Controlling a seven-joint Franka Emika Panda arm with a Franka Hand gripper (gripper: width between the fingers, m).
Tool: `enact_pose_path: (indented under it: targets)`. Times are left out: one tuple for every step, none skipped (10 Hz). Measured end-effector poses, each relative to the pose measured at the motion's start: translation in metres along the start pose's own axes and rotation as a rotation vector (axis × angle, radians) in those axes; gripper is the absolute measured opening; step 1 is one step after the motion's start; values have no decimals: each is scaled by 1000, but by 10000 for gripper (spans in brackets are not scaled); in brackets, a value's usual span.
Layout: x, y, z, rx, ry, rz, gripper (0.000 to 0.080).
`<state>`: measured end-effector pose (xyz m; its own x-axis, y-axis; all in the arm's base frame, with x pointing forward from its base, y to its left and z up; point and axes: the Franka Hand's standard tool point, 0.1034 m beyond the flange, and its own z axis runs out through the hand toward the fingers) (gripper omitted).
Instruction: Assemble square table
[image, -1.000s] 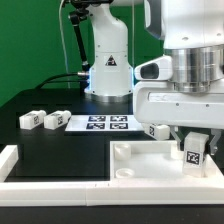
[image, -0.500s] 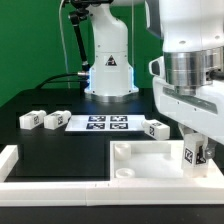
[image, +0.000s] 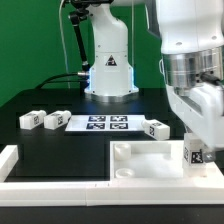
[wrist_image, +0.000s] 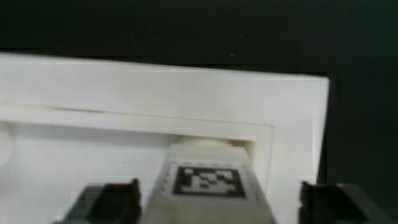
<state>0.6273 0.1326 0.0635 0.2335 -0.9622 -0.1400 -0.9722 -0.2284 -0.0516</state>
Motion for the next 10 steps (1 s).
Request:
enact_pose_path:
  targets:
    - [-2,2,1,-15,1,-142,549]
    - [-1,2,2,-9,5,-289,628]
    - [-1,2,2,-9,5,-332,644]
    - [-1,2,2,-9,5,-405,644]
    - [0,2,2,-10,5,-467,649]
    - [0,2,2,-13,8,-596,649]
    - [0,1,-1,-19,20,-752,649]
    - [0,0,-4,-22,29,-877,649]
    - [2,-1,-5,-25,39,-1021,649]
    - [4,-3,-5,-22,47,-1140,649]
